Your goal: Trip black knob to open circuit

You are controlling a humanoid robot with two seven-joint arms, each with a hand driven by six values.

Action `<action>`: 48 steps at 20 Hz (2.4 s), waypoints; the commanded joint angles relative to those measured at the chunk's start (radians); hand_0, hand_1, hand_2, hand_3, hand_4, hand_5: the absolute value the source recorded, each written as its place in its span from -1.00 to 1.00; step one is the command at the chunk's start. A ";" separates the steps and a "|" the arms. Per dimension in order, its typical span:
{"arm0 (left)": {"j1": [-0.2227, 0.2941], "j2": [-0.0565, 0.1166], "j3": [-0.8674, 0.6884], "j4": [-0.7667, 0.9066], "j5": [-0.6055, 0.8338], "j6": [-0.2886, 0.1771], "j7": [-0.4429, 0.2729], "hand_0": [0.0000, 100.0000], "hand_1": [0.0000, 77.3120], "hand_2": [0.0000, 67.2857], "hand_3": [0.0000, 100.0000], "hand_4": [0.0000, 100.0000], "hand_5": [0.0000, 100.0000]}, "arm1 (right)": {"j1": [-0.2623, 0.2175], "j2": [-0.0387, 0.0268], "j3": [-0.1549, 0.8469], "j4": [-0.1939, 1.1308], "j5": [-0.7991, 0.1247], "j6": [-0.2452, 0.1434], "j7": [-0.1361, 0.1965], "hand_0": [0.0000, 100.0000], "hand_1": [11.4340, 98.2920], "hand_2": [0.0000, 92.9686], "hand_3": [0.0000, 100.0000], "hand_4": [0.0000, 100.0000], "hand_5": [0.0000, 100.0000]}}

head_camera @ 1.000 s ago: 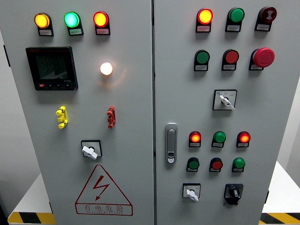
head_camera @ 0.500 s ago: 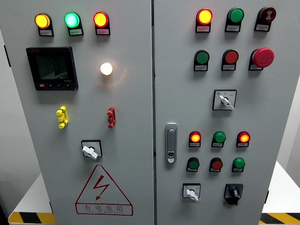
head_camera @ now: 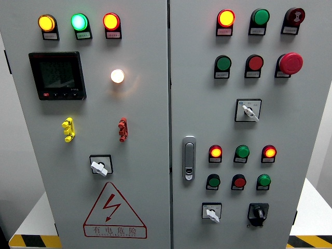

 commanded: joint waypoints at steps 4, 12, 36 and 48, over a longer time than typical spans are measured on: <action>0.000 0.000 0.000 0.000 0.000 0.000 0.001 -1.00 -0.92 -0.62 -0.57 -0.87 -0.97 | -0.003 0.0071 0.213 0.127 -0.273 0.021 0.019 0.47 -0.51 -0.88 -0.79 -0.91 -0.78; 0.000 0.000 0.000 0.000 0.000 0.000 0.001 -1.00 -0.92 -0.62 -0.57 -0.87 -0.97 | -0.090 0.0055 0.213 0.630 -0.230 -0.063 0.074 0.42 -0.40 -0.89 -0.62 -0.74 -0.44; 0.000 0.000 0.000 0.000 0.000 0.000 0.000 -1.00 -0.92 -0.62 -0.57 -0.87 -0.97 | -0.187 0.0147 0.090 1.667 -0.348 -0.362 -0.018 0.54 -0.17 -0.85 0.11 0.18 0.50; 0.000 -0.001 0.000 0.000 0.000 0.000 0.000 -1.00 -0.92 -0.62 -0.57 -0.87 -0.97 | -0.012 0.0209 0.090 1.666 -0.348 -0.368 -0.089 0.57 -0.13 -0.88 0.60 0.71 0.82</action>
